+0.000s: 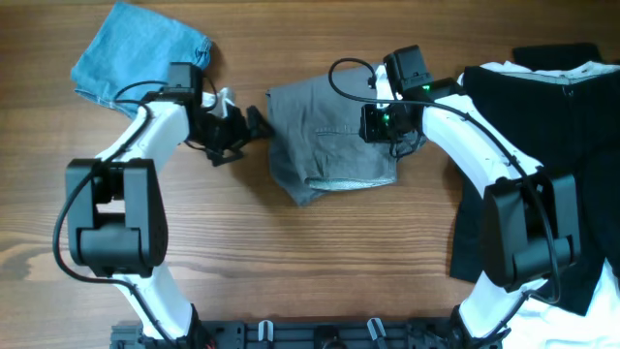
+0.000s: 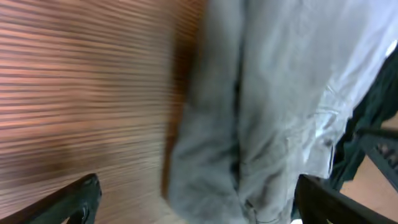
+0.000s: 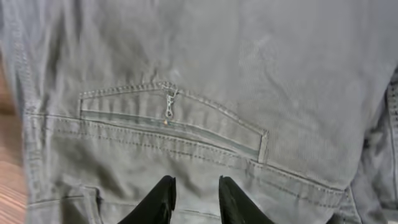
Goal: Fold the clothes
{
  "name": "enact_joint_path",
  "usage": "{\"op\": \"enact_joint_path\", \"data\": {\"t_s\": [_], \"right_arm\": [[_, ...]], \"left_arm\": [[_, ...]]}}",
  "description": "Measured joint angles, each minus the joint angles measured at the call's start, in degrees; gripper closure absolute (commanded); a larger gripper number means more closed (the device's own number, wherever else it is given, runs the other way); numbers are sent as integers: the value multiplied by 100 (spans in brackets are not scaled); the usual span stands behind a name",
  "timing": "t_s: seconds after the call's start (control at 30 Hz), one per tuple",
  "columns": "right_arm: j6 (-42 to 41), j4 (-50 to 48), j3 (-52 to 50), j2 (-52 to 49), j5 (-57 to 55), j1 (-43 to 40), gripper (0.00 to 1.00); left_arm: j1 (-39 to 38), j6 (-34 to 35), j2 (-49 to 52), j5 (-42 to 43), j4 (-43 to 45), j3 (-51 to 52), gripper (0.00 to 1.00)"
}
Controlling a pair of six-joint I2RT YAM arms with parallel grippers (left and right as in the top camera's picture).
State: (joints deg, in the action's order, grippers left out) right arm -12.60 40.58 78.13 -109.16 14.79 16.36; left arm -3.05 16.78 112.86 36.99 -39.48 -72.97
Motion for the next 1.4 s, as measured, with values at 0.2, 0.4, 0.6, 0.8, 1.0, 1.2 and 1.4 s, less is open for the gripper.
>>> {"op": "enact_joint_path", "data": {"t_s": [0.2, 0.4, 0.6, 0.8, 1.0, 1.2, 1.4], "right_arm": [[-219, 76, 17, -800, -181, 0, 95], [-599, 175, 79, -844, -219, 0, 96], [-651, 232, 101, -855, -223, -2, 96], [-710, 1054, 131, -717, -245, -17, 96], [-625, 1091, 20, 1233, -326, -350, 96], [-905, 852, 26, 1563, -258, -343, 96], [-898, 846, 26, 1563, -236, -343, 96]], "left_arm": [[-485, 46, 470, 551, 442, -101, 0], [-1071, 437, 1003, 1316, 1523, -369, 6], [-1810, 1139, 1349, 942, 2527, -415, 90], [-1880, 925, 1394, 813, 2041, -442, 96], [-415, 433, 968, 273, -214, -1228, 96], [1215, 494, 177, -114, 2334, -2448, 96], [2297, 514, 682, -975, 2599, -2450, 0]]}}
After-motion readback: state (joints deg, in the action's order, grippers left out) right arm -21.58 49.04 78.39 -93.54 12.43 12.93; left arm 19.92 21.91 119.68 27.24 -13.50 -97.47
